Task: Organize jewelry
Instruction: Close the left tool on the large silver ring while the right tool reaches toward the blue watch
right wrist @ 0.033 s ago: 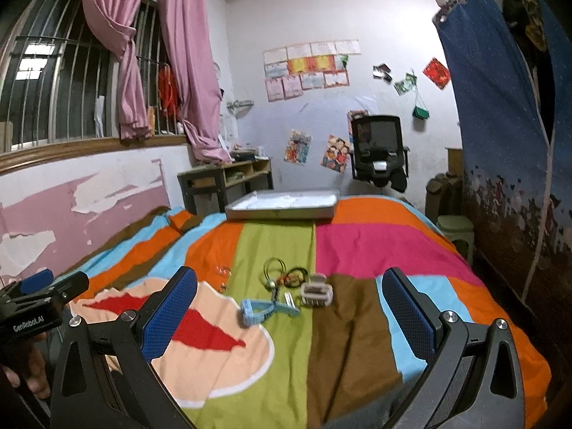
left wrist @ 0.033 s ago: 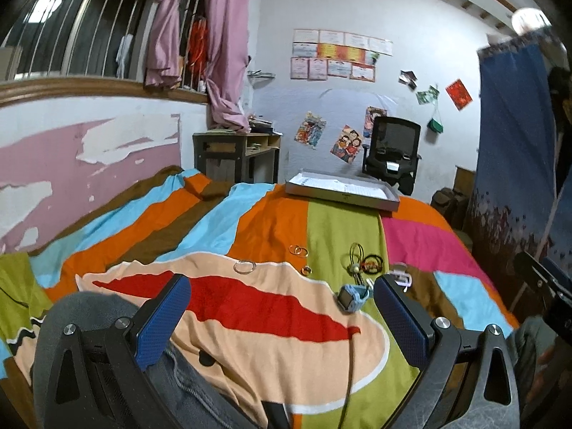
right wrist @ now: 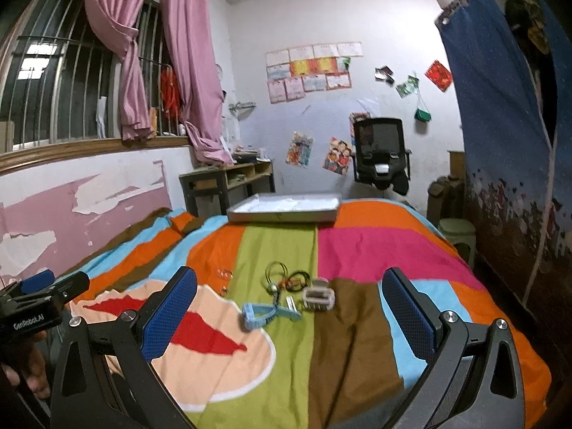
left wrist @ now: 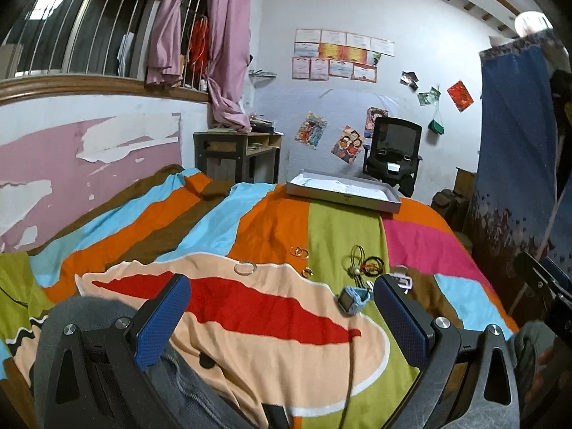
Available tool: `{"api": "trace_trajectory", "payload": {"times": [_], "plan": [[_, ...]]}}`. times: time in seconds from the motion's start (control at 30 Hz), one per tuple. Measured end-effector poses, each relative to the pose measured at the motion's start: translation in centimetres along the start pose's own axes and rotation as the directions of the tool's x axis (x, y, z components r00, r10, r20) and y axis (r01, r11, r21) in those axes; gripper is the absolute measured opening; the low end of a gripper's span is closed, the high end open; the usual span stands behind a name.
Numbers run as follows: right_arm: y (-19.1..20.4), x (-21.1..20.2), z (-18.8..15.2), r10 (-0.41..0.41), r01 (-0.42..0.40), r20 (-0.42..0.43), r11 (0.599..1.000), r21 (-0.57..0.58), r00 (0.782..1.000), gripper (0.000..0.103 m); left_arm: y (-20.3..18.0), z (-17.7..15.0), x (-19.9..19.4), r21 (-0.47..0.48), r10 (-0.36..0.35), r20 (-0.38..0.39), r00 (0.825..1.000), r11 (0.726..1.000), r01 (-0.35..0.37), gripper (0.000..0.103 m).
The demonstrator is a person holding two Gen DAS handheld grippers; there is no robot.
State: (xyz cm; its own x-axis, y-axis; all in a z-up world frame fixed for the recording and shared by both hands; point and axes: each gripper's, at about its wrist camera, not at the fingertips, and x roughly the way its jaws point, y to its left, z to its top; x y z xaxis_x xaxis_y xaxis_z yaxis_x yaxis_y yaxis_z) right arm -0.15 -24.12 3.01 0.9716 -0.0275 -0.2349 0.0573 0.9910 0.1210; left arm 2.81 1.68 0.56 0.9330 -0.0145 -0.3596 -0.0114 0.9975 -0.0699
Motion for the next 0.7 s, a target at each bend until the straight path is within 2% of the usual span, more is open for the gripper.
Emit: {"api": "trace_trajectory", "payload": {"times": [0.17, 0.27, 0.57, 0.63, 0.7], "plan": [[2.1, 3.4, 2.1, 0.044, -0.043, 0.019, 0.999, -0.028, 0.999, 0.102, 1.6, 2.8, 1.9, 0.013, 0.004, -0.007, 1.000, 1.000, -0.003, 0.103], [3.2, 5.2, 2.9, 0.060, -0.059, 0.026, 0.998, -0.034, 0.998, 0.102, 2.6, 4.9, 3.2, 0.012, -0.024, -0.013, 1.000, 1.000, 0.024, 0.103], [7.0, 12.9, 4.5, 0.103, -0.103, 0.027, 0.995, -0.017, 0.994, 0.102, 6.4, 11.2, 9.7, 0.014, -0.059, -0.035, 0.998, 0.998, 0.059, 0.103], [7.8, 14.2, 4.4, 0.099, -0.098, 0.026, 0.995, -0.015, 0.995, 0.102, 7.0, 11.9, 11.6, 0.024, -0.096, -0.048, 0.994, 0.995, 0.098, 0.103], [8.7, 15.7, 4.0, 0.094, -0.094, 0.018, 0.996, -0.003, 0.995, 0.102, 7.8, 12.4, 14.4, 0.005, -0.143, -0.110, 0.984, 0.989, 0.145, 0.103]]}}
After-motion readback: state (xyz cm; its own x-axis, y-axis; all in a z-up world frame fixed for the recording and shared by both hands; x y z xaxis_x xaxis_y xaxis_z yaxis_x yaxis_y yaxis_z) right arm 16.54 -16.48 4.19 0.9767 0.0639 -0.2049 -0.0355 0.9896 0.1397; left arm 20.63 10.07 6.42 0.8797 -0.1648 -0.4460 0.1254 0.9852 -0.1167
